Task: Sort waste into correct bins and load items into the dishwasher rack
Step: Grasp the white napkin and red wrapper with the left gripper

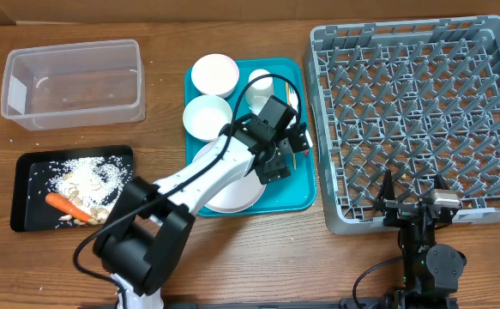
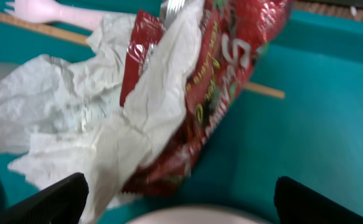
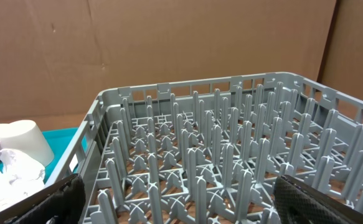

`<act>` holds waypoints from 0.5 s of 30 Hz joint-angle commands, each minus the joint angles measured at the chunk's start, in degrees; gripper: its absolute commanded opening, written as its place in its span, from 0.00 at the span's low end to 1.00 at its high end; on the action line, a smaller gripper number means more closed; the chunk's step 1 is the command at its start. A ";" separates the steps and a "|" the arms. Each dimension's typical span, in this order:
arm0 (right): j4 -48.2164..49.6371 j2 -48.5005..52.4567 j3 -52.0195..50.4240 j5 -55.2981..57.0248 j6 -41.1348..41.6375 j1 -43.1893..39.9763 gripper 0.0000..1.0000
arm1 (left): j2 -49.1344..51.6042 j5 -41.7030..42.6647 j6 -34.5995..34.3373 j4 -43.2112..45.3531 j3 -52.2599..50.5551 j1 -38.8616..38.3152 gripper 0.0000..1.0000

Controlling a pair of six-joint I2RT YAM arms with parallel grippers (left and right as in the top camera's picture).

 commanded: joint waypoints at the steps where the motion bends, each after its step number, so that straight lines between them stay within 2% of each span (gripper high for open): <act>1: 0.44 -0.46 -0.59 0.50 -0.22 -0.13 1.00 | 2.84 -0.50 2.95 3.61 0.28 -0.07 0.96; 10: 0.44 -0.46 -0.59 0.52 -0.22 -0.13 1.00 | 6.36 -2.99 2.84 9.20 0.28 -0.07 0.80; 11: 0.44 -0.46 -0.59 0.52 -0.22 -0.13 1.00 | 6.67 -3.15 2.71 9.29 0.28 -0.04 0.72; 14: 0.44 -0.46 -0.59 0.50 -0.22 -0.13 1.00 | 6.67 -3.45 2.71 10.03 0.28 -0.04 0.56; 15: 0.44 -0.46 -0.59 0.52 -0.22 -0.13 1.00 | 6.67 -4.24 2.56 10.71 0.28 -0.07 0.47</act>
